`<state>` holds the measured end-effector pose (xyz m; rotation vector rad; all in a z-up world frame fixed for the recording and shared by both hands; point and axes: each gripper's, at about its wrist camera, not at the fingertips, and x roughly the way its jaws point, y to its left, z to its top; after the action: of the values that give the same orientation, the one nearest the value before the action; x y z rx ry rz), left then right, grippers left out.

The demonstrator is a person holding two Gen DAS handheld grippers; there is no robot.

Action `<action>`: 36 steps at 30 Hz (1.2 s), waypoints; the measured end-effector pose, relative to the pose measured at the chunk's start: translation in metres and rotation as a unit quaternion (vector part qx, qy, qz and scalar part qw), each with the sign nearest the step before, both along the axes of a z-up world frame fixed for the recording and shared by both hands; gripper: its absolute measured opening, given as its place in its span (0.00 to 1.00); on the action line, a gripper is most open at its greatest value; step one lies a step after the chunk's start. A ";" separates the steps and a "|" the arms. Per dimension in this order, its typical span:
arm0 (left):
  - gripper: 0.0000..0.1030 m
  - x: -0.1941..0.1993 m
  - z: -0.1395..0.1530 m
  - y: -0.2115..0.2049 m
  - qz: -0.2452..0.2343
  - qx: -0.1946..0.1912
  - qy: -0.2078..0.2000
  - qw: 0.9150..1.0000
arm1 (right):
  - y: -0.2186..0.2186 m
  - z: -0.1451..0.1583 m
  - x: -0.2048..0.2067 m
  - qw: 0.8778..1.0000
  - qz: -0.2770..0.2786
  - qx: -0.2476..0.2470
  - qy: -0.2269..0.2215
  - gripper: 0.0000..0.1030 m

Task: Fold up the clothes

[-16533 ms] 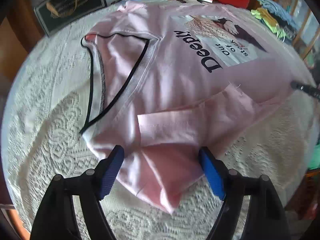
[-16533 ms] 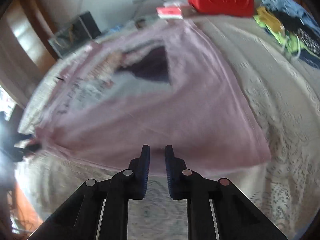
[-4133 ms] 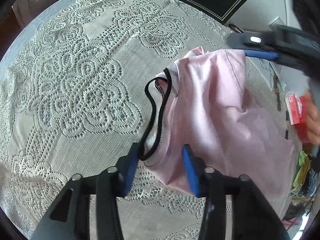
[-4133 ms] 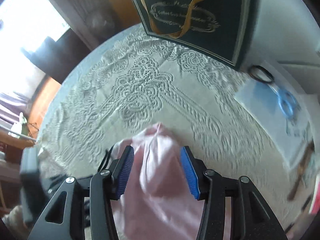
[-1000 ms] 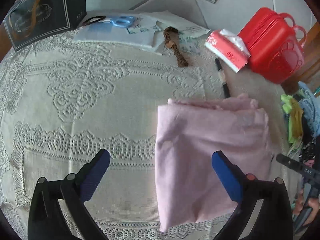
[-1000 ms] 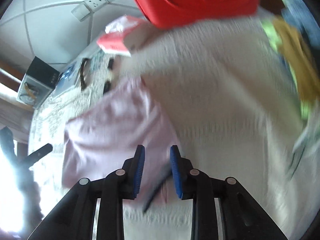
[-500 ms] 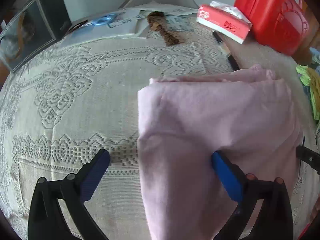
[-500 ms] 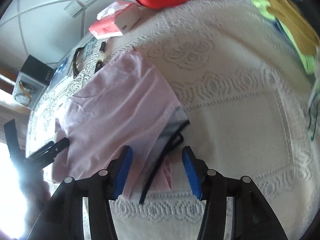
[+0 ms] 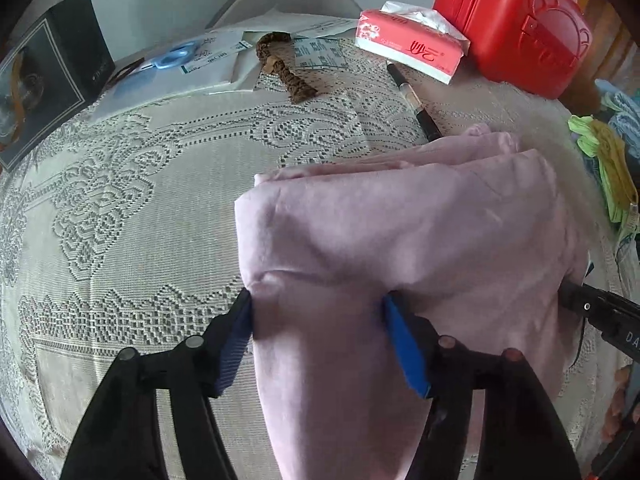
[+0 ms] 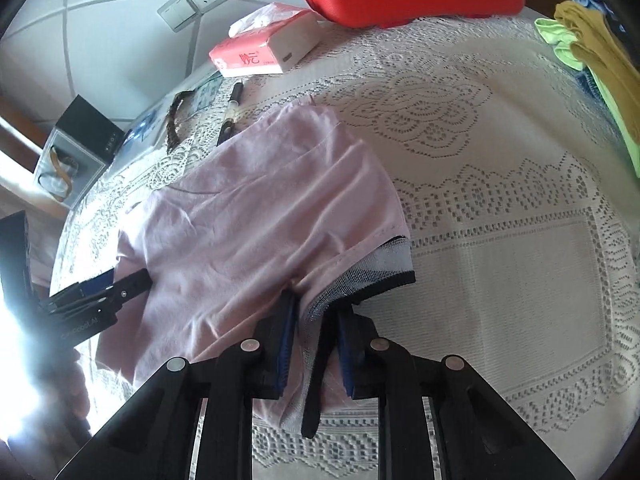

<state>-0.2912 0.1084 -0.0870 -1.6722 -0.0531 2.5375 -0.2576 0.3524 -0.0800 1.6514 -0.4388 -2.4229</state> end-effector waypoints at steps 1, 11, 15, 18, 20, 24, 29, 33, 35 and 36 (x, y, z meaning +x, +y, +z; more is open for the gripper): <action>0.67 0.000 -0.001 0.002 -0.003 0.000 0.000 1.000 | -0.001 0.000 -0.001 1.000 -0.005 0.001 -0.002 0.19; 0.48 -0.003 0.002 0.008 0.003 0.001 0.010 1.000 | -0.026 0.004 0.001 0.996 0.022 0.085 0.017 0.17; 0.09 -0.003 0.013 0.013 0.007 0.013 -0.001 1.000 | -0.029 0.005 0.002 0.995 0.037 0.090 0.025 0.10; 0.09 0.007 0.038 0.020 -0.006 -0.003 0.027 1.000 | -0.016 0.015 0.007 0.998 0.026 0.049 0.031 0.09; 0.09 0.015 0.062 0.024 -0.013 0.005 0.038 0.999 | -0.008 0.030 0.015 0.998 0.024 0.023 0.045 0.09; 0.09 0.030 0.110 0.036 -0.026 -0.002 0.065 0.998 | -0.002 0.068 0.033 0.996 0.037 0.006 0.085 0.09; 0.09 0.048 0.167 0.046 -0.039 0.006 0.091 0.995 | 0.012 0.123 0.059 0.990 0.038 0.007 0.139 0.09; 0.09 0.054 0.197 0.072 -0.085 0.016 0.100 0.991 | 0.033 0.159 0.082 0.987 0.011 0.008 0.160 0.09; 0.09 0.056 0.209 0.091 -0.113 0.021 0.101 0.988 | 0.047 0.174 0.096 0.985 -0.013 0.015 0.170 0.09; 0.09 0.058 0.216 0.102 -0.124 0.026 0.104 0.987 | 0.057 0.179 0.102 0.985 -0.025 0.014 0.171 0.09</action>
<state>-0.2327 0.2104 0.1292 -1.2972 0.0989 2.4797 -0.1554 0.4090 0.0992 1.2082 -0.3952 -2.6874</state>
